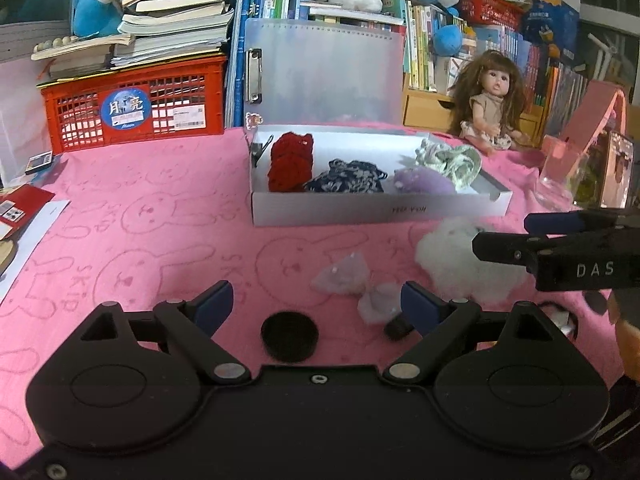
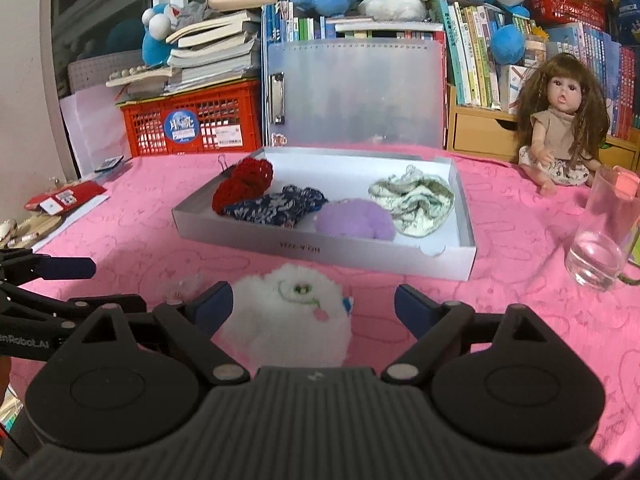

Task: Organize objects
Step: 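Withdraw both grippers from the white box, then grasp the black round cap with the left gripper while the right grasps the white fluffy ball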

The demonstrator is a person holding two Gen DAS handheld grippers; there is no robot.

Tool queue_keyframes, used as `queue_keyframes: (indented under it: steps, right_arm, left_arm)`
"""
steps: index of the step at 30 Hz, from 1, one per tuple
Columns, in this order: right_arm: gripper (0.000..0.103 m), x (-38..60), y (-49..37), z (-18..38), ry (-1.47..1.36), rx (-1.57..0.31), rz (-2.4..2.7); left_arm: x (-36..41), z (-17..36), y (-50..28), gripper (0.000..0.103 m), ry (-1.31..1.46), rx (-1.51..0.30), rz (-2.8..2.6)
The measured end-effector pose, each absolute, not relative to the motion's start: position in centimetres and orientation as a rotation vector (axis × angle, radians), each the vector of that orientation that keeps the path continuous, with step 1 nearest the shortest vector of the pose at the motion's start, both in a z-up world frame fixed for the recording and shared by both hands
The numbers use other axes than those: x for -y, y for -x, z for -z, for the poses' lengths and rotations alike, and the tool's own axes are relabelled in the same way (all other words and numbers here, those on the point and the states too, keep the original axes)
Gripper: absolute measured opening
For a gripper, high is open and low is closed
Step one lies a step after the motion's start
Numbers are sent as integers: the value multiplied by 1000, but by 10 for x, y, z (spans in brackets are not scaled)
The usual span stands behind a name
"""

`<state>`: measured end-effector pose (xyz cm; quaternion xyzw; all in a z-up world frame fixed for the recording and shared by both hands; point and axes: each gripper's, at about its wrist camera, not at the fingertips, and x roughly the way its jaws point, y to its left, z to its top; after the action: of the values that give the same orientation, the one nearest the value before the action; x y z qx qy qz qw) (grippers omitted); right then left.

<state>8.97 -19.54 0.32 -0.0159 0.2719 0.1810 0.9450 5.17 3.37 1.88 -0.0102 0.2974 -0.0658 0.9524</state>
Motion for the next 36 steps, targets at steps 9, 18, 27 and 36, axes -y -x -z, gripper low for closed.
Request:
queue_keyframes:
  steps: [9,18,27,36]
  right_arm:
    - [97,194,-84,6,37,-578,-388]
    - [102,188,-84,10,64,-590,-395]
    - [102,185,-85,13,73,-603,-395]
    - [102,184,-87,15,65,-607,-387]
  left_arm:
    - [-40,-8,-33,91,32,-619,121]
    - [-48,-6,-33,83,72,-621,111]
    - [-49,-1,-35,73,80,-638,96]
    - [-49,0,-36,60,74,-631,81]
